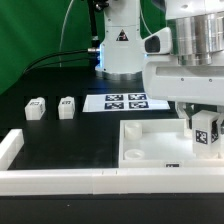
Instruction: Assemble one leg
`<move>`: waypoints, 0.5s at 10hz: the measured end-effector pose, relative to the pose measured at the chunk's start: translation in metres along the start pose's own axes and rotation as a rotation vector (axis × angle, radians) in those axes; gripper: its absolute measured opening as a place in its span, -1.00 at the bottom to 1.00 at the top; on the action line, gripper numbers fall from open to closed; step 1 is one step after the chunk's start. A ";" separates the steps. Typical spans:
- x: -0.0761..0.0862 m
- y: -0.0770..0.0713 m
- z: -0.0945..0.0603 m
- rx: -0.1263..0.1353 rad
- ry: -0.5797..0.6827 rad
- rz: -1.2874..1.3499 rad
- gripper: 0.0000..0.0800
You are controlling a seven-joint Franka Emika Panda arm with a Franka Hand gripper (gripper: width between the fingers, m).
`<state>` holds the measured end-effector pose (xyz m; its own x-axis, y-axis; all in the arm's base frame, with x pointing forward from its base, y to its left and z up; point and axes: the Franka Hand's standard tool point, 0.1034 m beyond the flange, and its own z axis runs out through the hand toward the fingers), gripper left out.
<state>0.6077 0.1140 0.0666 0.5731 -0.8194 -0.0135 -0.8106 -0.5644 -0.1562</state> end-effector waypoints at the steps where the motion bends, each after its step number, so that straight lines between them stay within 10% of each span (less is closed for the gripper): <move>1: 0.000 0.000 0.000 0.002 -0.002 0.077 -0.27; 5: -0.002 -0.001 0.001 0.019 -0.039 0.492 -0.27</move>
Offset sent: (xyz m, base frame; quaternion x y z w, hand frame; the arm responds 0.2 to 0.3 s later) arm -0.0014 -0.0062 -0.0035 0.0092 0.0074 0.2882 0.9575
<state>0.6073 0.1157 0.0663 0.1276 -0.9836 -0.1274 -0.9840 -0.1095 -0.1402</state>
